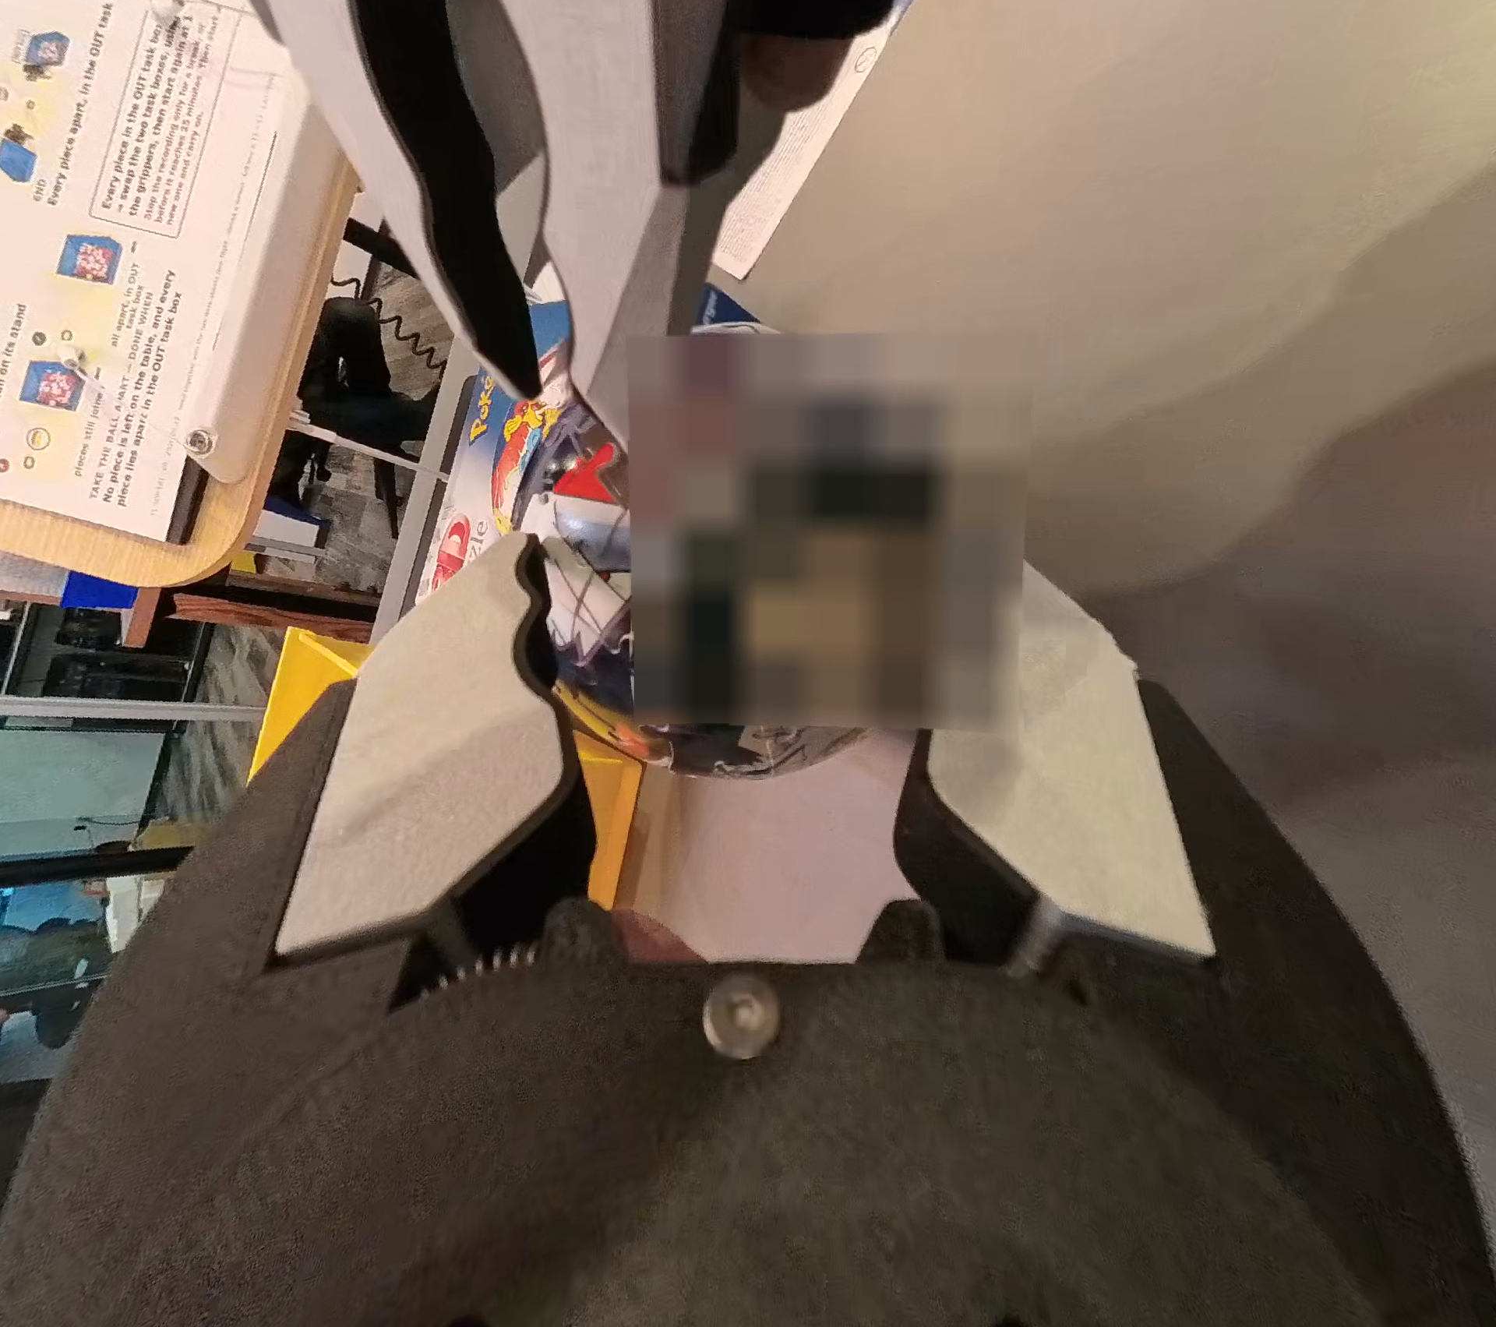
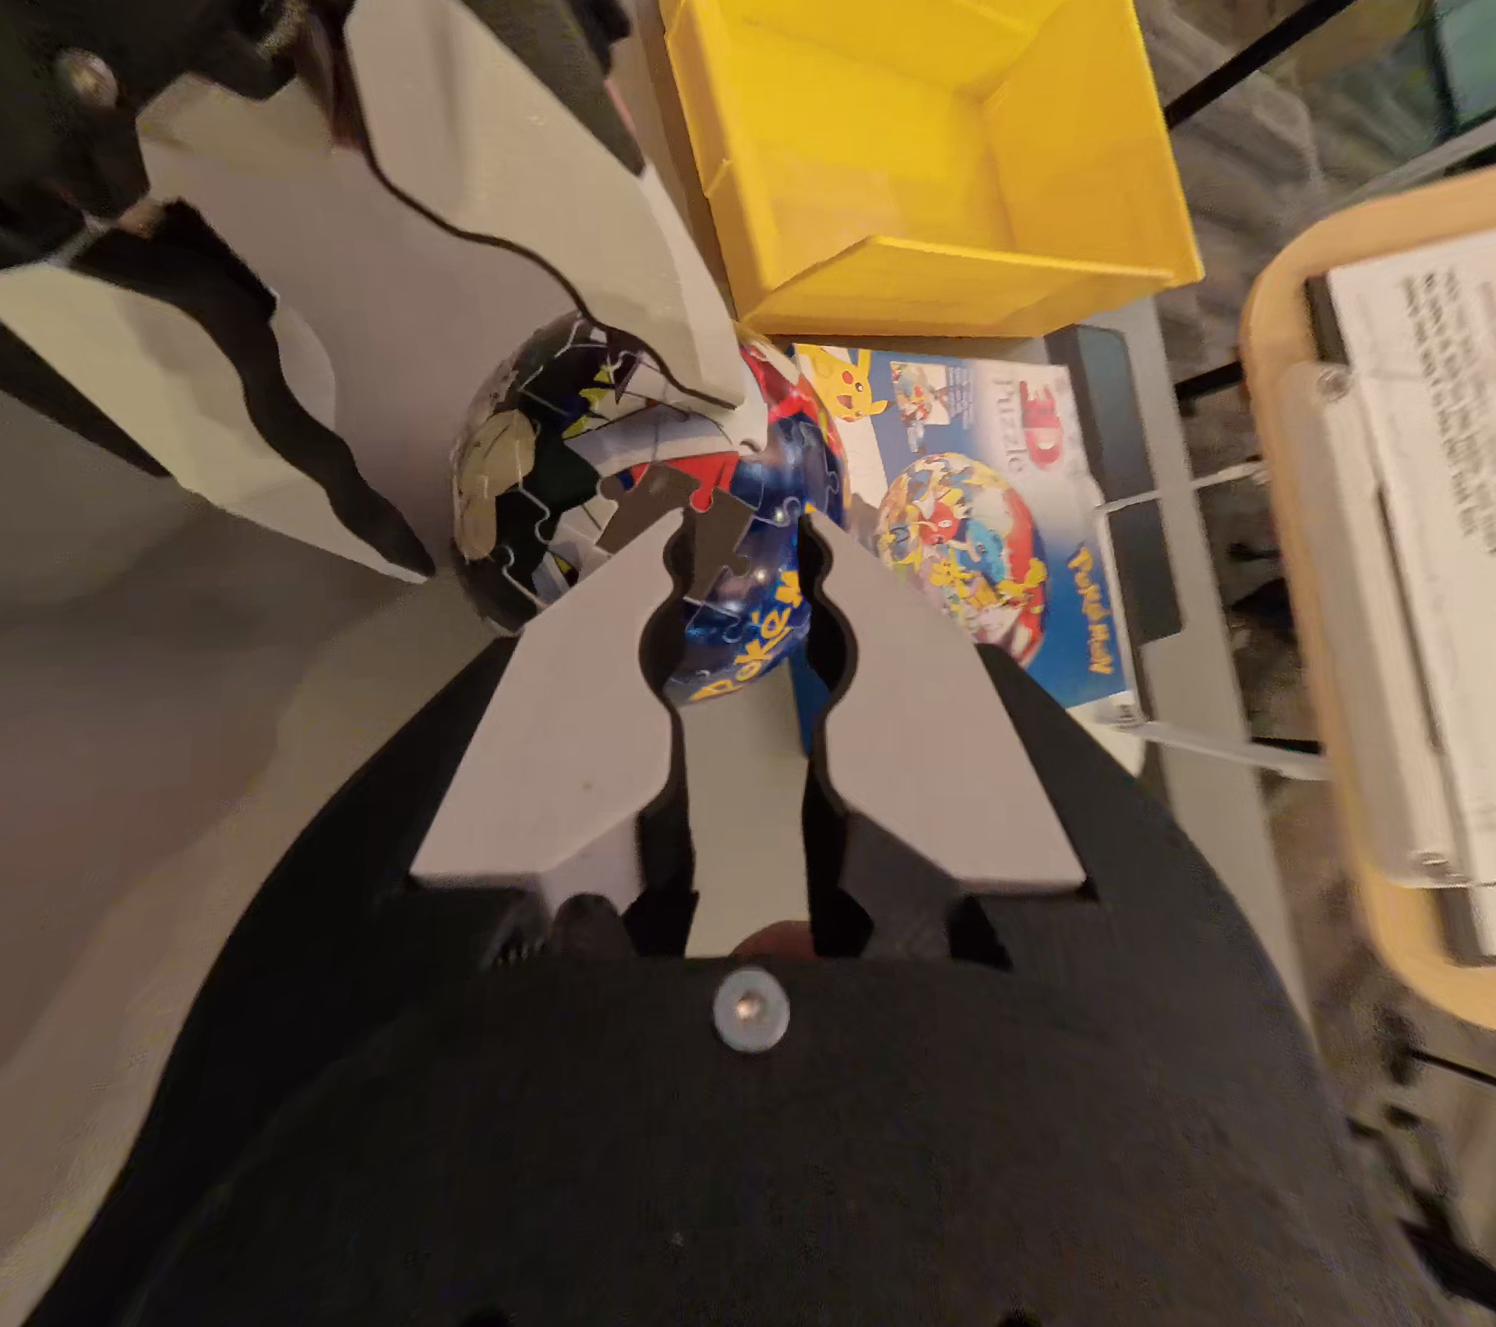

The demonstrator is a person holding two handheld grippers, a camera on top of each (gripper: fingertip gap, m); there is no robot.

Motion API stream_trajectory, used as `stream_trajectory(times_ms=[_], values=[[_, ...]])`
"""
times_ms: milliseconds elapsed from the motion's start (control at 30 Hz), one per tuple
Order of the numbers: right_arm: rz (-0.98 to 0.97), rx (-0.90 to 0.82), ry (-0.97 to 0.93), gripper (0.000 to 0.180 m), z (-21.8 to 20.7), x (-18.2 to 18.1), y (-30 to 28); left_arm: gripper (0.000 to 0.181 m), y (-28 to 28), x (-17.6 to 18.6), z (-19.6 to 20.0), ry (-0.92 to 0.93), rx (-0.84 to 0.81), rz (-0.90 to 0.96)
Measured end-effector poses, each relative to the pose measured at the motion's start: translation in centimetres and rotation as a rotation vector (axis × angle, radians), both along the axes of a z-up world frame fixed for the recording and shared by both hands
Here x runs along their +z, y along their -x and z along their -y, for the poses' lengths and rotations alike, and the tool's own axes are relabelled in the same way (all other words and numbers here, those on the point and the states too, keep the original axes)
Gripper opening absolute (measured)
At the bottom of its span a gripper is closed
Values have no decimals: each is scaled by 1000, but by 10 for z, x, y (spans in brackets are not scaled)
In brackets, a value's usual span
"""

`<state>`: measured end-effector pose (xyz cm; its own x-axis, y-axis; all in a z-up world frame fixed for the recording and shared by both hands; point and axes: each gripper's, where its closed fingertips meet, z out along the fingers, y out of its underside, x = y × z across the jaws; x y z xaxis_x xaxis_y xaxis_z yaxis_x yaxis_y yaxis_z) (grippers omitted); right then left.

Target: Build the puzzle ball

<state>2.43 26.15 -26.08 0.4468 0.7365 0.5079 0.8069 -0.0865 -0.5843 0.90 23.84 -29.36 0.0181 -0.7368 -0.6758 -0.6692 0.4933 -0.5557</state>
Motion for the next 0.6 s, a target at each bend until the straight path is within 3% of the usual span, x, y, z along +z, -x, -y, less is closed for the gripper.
stream_trajectory(times_ms=[233,400,600], values=[[357,170,-268,13,1,1,3,94,0,-1,0,-9,-8,-9],[429,238,-326,11,0,0,5,94,1,-1,-1,-11,-12,-11],[384,276,-309,7,0,-2,5,93,1,-1,-1,-12,-21,-11]])
